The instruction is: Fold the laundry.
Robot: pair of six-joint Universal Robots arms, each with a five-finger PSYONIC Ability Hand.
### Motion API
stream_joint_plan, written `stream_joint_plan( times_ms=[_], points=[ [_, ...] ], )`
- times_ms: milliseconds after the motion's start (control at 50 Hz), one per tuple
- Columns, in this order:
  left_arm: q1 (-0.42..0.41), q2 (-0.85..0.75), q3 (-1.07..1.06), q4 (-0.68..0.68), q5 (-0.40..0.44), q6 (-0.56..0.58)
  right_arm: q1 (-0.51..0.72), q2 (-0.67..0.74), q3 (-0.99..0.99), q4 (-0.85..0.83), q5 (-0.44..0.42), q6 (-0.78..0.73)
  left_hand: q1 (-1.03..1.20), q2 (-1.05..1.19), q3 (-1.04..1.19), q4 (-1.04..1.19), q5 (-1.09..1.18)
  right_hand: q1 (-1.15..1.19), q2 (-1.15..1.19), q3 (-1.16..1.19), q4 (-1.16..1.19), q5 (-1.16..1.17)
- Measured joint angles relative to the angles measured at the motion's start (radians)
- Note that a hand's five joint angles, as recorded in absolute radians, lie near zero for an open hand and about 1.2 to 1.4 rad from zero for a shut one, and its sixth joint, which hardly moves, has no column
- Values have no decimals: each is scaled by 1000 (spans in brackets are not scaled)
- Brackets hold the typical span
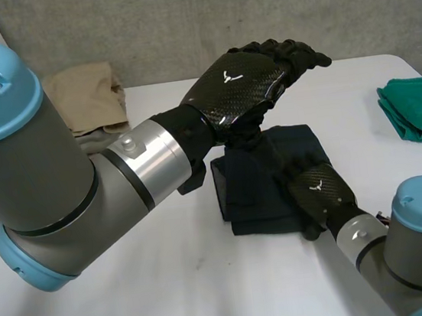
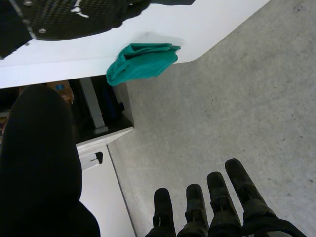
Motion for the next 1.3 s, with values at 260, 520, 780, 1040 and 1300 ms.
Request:
stream_joint_plan(
  times_ms=[260, 520, 780, 1040, 1300],
  points=[
    [2, -5, -15, 2, -10, 1, -7, 122, -201, -72, 74, 6, 0, 0, 0, 0, 0, 415, 432, 414, 392, 345],
    [1, 1, 16, 31, -13, -1, -93, 109, -508, -22, 34, 112, 0, 0, 0, 0, 0, 826, 942, 909, 983, 856],
    [0, 20, 64, 77, -61, -55, -450, 141, -953, 141, -68, 359, 0, 0, 0, 0, 0, 833, 942, 909, 989, 899],
    [-3, -24, 41, 91, -64, -60, -757, 624, -1288, 311, -403, 367, 0, 0, 0, 0, 0, 833, 963, 951, 1002, 901],
    [-6, -55, 39, 91, -64, -58, -866, 732, -1377, 400, -557, 317, 0, 0, 0, 0, 0, 11, 25, 19, 72, 60]
  ],
)
